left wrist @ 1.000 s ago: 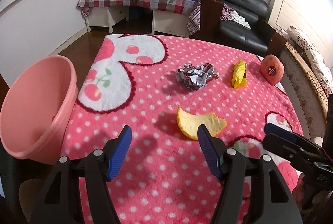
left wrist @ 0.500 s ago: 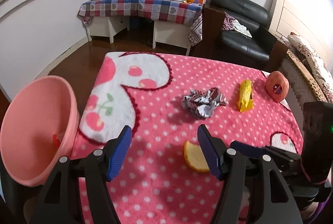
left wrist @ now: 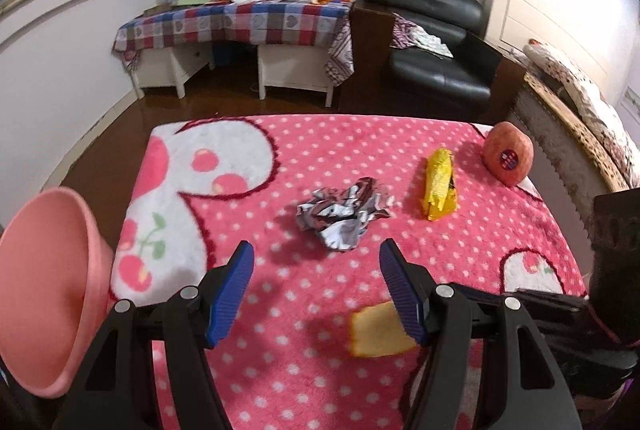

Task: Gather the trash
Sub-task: 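Grasp the crumpled foil with the left gripper while the right gripper grasps the orange peel, then carry the foil and orange peel over the pink bucket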

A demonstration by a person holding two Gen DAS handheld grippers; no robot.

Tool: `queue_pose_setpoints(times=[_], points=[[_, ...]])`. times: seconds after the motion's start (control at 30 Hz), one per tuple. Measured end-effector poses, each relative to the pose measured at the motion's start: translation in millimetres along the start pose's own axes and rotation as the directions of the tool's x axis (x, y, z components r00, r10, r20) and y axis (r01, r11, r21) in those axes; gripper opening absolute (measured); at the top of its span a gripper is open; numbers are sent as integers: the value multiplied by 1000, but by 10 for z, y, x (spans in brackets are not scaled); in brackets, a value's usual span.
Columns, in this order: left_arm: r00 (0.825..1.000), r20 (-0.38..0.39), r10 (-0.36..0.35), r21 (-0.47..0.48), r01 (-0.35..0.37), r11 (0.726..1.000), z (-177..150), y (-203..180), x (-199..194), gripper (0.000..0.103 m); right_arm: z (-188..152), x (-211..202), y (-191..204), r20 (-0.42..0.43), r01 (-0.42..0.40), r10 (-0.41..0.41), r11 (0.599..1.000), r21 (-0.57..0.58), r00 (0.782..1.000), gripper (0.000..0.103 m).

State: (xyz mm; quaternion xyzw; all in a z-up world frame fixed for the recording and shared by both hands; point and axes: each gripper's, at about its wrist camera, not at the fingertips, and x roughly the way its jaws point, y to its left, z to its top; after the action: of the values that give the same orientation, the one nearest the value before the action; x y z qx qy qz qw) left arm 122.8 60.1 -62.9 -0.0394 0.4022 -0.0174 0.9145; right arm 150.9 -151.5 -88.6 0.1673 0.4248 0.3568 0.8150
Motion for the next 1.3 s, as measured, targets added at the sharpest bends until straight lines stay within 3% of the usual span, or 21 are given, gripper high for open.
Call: queue_pose_setpoints(times=[0.17,0.5,0.57,0.63,0.73,0.83,1.3], points=[[1000,-13,-4,39,5,999,38,-146,137,60,-36,-197,-94,41,54,-54,998,13,998,6],[998,-40,55,99,-51,994,62,-294,414,52,-65,-207,-173,43,41,-43,998,57,998,6],[997,-48,67,105,-62,993,61,-302,460,44,-71,-213,-193,43,36,-39,997,71,998,6],[996,-56,70,104,-64,993,63,-296,501,28,-71,-203,-204,43,34,-37,996,79,998,6],[996,-56,74,99,-68,993,48,-284,526,16,-73,-203,-241,45,25,-29,995,97,999,6],[996,-49,73,97,-68,993,40,-288,506,12,-77,-199,-298,48,14,-20,992,125,999,6],[995,16,95,66,-96,993,-41,-209,-46,10,-97,-250,-381,71,-19,8,986,164,997,6]])
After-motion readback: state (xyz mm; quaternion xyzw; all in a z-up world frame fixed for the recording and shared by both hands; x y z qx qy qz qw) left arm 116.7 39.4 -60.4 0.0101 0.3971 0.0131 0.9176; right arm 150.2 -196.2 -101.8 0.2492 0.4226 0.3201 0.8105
